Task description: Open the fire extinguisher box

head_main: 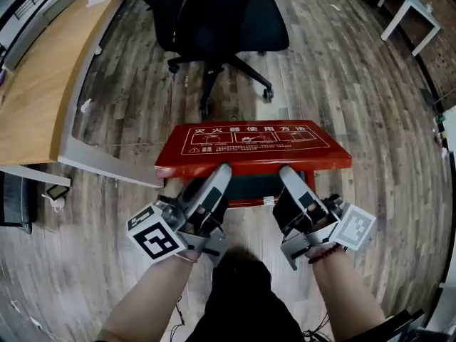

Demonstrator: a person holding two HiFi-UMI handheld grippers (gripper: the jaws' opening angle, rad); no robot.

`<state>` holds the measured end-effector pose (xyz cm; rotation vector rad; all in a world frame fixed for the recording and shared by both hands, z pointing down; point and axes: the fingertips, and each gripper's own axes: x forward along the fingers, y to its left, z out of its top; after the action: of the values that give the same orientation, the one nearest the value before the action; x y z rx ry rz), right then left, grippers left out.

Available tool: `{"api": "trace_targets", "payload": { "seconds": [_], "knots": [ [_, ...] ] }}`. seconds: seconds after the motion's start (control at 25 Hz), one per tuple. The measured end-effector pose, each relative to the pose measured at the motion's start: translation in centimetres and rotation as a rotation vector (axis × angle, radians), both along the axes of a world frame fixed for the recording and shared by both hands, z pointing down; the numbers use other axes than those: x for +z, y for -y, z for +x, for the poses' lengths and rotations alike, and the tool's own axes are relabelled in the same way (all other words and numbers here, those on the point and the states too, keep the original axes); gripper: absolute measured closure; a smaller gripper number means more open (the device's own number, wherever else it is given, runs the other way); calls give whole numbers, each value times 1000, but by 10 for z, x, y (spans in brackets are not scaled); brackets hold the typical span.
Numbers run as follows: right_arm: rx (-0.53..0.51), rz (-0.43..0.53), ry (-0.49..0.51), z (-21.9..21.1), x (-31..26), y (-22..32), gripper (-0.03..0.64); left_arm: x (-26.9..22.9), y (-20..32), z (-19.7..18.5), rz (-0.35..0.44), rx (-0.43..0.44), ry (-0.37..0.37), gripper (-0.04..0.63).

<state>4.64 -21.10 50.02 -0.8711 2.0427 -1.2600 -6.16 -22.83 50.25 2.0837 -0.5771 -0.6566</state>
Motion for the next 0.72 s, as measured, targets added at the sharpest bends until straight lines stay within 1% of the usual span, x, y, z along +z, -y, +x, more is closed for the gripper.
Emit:
{"api": "trace_targets", "payload": {
  "seconds": [0.12, 0.36, 0.52, 0.72],
  "knots": [
    [12, -47, 22, 0, -6, 6, 561, -4, 7, 1, -50, 16, -14, 534],
    [33, -89, 68, 2, -21, 33, 566, -19, 34, 2, -103, 39, -46, 534],
    [27, -90, 108, 6, -32, 56, 573, -29, 54, 7, -154, 26, -115, 534],
    [22, -119, 155, 9, -40, 82, 582, -38, 80, 9, -227, -16, -165, 532]
  ]
}}
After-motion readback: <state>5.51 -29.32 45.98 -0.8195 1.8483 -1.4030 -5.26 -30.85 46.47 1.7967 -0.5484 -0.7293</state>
